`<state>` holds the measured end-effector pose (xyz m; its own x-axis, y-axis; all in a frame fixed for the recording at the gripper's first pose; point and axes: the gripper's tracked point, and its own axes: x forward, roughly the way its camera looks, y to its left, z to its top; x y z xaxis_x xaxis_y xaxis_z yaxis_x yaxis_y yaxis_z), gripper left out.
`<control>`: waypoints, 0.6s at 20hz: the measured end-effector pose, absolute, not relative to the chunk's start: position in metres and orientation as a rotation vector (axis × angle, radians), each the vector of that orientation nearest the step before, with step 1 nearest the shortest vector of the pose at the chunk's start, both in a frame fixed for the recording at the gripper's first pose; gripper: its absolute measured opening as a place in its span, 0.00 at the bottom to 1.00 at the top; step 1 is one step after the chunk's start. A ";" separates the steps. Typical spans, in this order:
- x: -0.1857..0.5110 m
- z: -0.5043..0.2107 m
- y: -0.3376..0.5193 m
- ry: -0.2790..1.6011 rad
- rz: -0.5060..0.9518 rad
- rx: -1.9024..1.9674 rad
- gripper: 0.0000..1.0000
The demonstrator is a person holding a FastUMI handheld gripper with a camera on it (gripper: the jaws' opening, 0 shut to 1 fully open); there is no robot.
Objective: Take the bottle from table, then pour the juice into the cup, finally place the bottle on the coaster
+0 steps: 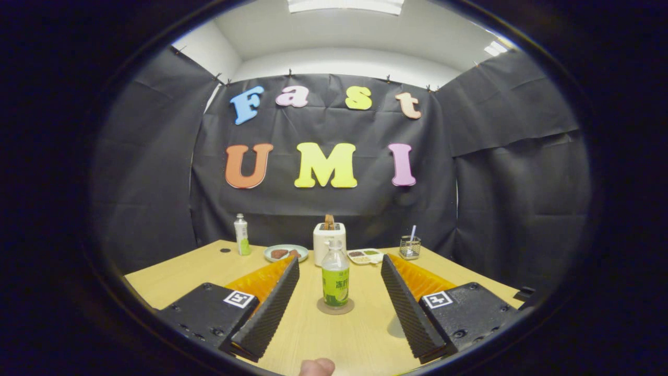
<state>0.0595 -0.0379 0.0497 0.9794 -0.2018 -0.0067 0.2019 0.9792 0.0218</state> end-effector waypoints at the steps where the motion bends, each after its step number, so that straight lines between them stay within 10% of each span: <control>1: 0.056 0.048 -0.036 0.000 -0.199 0.020 1.00; 12: 0.039 0.034 -0.002 0.012 -0.160 -0.031 1.00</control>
